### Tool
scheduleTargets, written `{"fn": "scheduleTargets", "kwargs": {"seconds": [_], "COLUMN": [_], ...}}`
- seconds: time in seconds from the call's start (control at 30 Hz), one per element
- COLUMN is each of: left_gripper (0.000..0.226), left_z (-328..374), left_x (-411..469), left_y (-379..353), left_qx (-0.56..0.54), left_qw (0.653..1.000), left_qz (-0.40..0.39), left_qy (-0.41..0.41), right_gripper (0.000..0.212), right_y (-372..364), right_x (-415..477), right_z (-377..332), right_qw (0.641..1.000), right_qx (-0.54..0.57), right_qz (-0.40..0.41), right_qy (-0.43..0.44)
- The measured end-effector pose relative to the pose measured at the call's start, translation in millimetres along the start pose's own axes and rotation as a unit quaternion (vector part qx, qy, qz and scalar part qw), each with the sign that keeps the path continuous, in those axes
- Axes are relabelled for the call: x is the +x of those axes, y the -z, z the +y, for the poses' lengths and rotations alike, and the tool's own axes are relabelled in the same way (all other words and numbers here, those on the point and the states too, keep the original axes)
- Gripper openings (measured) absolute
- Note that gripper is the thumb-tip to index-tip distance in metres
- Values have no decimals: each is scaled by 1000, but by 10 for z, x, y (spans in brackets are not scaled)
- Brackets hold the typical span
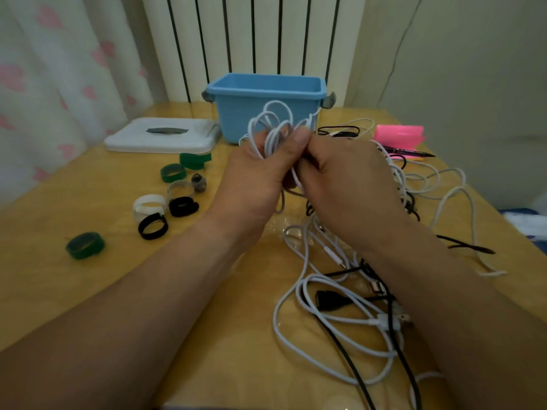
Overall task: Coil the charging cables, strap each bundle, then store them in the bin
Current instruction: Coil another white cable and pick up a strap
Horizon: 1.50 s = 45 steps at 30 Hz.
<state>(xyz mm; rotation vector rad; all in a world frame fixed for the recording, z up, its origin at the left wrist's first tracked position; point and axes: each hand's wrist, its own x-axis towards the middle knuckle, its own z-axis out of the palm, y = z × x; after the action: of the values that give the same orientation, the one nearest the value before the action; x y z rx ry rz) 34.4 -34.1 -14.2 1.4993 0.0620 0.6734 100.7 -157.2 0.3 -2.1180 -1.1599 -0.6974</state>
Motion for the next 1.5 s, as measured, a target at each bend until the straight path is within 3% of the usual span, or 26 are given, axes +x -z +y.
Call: {"fn": "scheduleTargets", "kwargs": {"seconds": [0.2, 0.27, 0.43, 0.57, 0.73, 0.87, 1.03, 1.13, 1.2, 1.27, 1.33, 1.4, 1.5], "left_gripper": [19, 18, 22, 11, 15, 22, 31, 24, 14, 11, 18, 23, 23], "left_z": [107, 124, 96, 110, 103, 134, 269, 246, 230, 256, 285, 257, 135], "left_x": [83, 109, 18, -10, 13, 90, 213, 206, 187, 173, 137, 73, 9], "left_y": [162, 237, 108, 45, 89, 216, 477, 500, 512, 539, 524, 439, 264], "left_qx": [2, -8, 9, 34, 72, 1, -199, -128, -12, 101, 179, 264, 338], "left_qw": [993, 991, 998, 999, 997, 998, 972, 987, 995, 984, 969, 958, 939], "left_qz": [112, 131, 53, -19, -28, 57, 126, 94, 91, 134, 152, 90, -62], "left_qy": [-45, -39, -18, -27, -11, -14, 14, -4, -32, -60, -76, -62, -28], "right_gripper": [27, 26, 19, 17, 17, 15, 16, 28, 18, 14, 24, 33, 36], "right_y": [-8, 17, -49, -83, -59, -28, 107, 161, 179, 194, 192, 168, 140], "right_x": [6, 11, -7, -5, -39, -26, 22, 48, 52, 57, 63, 67, 48], "right_z": [173, 256, 120, 53, 78, 117, 329, 390, 404, 415, 440, 424, 342], "right_qw": [991, 990, 996, 994, 990, 985, 980, 984, 985, 985, 987, 991, 998], "right_qx": [-26, 15, 50, 7, -4, 6, -93, -107, -123, -139, -141, -129, -64], "right_qz": [-115, -128, -57, -111, -135, -171, -169, -128, -109, -89, -69, -43, -10], "right_qy": [-57, -64, -41, -18, 29, -22, -44, -65, -60, -58, -45, -17, -18]}}
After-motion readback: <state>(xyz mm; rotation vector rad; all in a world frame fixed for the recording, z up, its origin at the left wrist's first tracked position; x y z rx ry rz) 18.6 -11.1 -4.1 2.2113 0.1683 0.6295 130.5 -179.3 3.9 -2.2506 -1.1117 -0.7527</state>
